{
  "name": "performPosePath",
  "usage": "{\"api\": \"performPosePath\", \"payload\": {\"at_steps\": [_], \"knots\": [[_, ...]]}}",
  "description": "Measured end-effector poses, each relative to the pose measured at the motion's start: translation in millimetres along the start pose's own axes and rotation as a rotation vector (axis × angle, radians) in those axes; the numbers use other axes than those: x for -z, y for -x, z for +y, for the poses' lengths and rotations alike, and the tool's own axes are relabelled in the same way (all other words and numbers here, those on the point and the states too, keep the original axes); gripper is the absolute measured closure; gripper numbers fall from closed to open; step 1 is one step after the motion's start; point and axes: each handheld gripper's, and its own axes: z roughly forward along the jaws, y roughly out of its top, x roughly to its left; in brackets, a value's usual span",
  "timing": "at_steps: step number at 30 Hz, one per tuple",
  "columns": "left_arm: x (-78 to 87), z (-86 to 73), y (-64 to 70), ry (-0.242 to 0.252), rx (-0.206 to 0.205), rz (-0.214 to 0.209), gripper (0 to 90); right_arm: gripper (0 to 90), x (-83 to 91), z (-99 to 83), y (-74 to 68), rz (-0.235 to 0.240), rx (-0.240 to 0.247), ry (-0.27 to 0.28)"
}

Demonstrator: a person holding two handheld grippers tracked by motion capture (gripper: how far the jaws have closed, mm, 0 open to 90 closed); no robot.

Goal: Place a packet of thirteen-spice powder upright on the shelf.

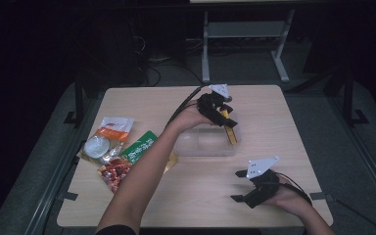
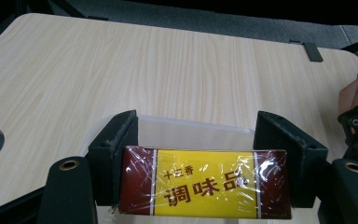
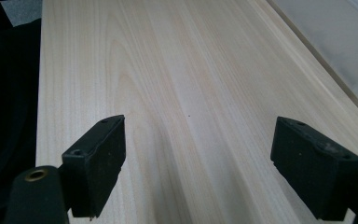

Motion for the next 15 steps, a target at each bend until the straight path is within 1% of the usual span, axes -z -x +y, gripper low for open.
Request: {"api": "performPosePath", "payload": {"at_steps": [3,5,6,11,12,15], "knots": [[-2.9,0.8,0.1,0.003,0.002,-0.002,30.9,17.5,-0.2,0.1,0.1,0.001,-0.001,-0.001],[-5.7,1.3,0.0,-0.003,0.002,-0.001,30.9,17.5,-0.6,0.2,0.0,0.003,0.000,-0.004],[-10.0,1.1,-0.2,-0.007,-0.001,-0.002,30.9,17.4,-1.2,0.4,0.0,0.005,0.002,-0.003],[-16.8,0.6,0.3,-0.017,-0.002,-0.006,30.9,17.5,-1.0,0.5,0.0,0.006,0.002,-0.002],[-20.3,0.1,-0.2,-0.026,-0.005,-0.010,30.9,17.5,-0.9,0.4,0.2,0.006,0.002,-0.003],[-22.7,-0.4,-0.4,-0.026,0.002,-0.011,30.8,17.4,-1.0,0.4,0.2,0.006,0.002,-0.003]]}}
